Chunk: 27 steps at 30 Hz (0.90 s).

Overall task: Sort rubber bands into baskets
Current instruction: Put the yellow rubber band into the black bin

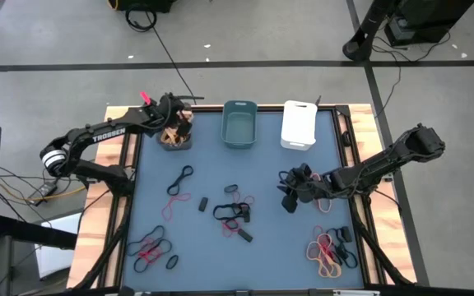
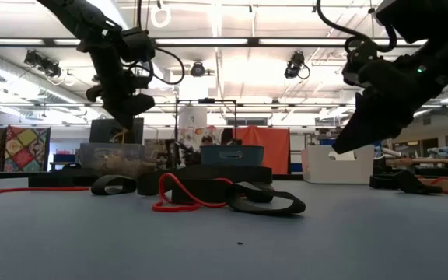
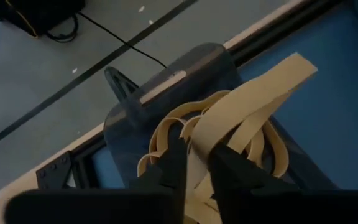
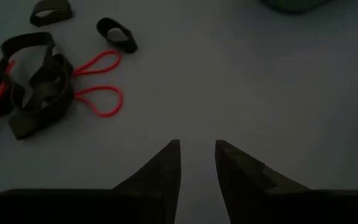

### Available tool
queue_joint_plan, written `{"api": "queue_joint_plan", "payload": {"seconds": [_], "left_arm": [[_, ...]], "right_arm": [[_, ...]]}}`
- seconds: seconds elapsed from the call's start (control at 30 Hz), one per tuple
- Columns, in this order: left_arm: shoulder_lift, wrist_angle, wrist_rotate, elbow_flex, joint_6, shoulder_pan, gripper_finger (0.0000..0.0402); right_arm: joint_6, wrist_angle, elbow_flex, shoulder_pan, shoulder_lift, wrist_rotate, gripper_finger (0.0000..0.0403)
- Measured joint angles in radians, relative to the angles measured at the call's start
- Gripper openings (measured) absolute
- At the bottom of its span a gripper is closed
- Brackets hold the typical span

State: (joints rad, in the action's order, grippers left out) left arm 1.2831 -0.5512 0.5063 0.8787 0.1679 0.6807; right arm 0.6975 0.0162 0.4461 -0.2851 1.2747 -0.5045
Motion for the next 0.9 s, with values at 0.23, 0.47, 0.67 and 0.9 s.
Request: {"api": "queue_joint_plan", "payload": {"seconds": [0.23, 0.47, 0.67, 0.9], "left_arm": [[0.000, 0.084, 0.053, 0.000, 0.123, 0.000, 0.0162], [0.000, 0.149, 0.066, 0.000, 0.127, 0.000, 0.0187], [0.029, 0.260, -0.146, 0.000, 0.064, -0.022, 0.0188], [0.210, 0.438, -0.333, 0.009, -0.099, -0.075, 0.0188]], "right_arm": [[-0.001, 0.000, 0.000, 0.001, 0.000, 0.000, 0.0114], [-0.019, 0.001, 0.000, 0.001, 0.000, 0.001, 0.0113], [-0.021, 0.001, 0.000, 0.001, 0.000, 0.003, 0.0113], [-0.020, -0.008, 0.000, 0.001, 0.000, 0.012, 0.0113]]}}
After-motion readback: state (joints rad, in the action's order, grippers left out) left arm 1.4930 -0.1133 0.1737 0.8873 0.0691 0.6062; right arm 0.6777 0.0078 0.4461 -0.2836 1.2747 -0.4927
